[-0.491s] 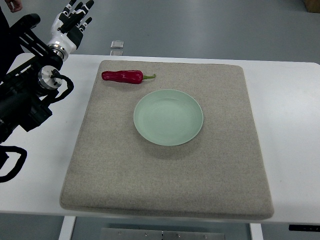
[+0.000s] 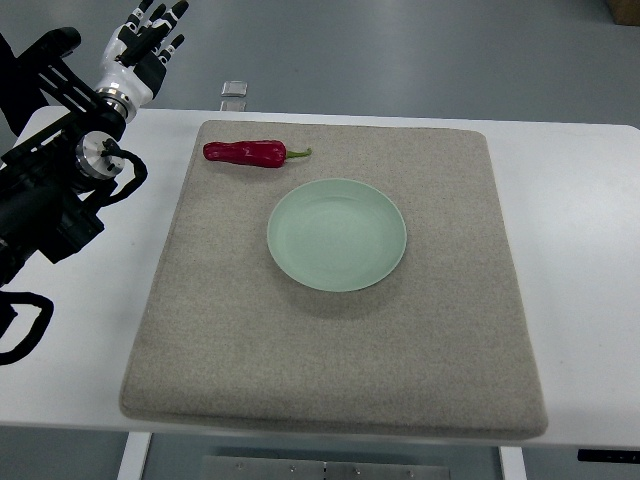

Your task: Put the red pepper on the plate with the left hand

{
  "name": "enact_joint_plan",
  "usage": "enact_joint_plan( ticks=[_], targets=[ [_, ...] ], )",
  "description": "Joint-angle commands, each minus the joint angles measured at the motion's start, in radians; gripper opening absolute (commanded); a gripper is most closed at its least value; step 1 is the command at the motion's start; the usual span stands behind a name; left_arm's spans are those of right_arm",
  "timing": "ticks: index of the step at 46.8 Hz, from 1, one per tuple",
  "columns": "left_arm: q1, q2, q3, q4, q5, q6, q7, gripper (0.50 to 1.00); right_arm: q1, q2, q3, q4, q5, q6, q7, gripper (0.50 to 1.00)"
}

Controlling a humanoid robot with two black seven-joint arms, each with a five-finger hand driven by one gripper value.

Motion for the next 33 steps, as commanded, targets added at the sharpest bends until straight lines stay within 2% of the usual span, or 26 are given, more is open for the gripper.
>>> enact_joint_plan(
  ticks=[1,9,33],
  targets=[
    [-0.005,0.005,0.004,0.002,0.001,0.002,0.0,0.99,0.0,0.0,0.0,0.0,0.001,0.0,0.0,0.928],
    [-0.016,0.012,0.015,0.003,0.041,0.002,0.0,0.981,0.0,0.0,0.0,0.0,0.0,0.0,0.0,0.928],
    [-0.034,0.014,0.015,0.0,0.604,0.018,0.006,0.971,0.0,0.0,0.0,0.0,0.0,0.0,0.0,0.928]
  ],
)
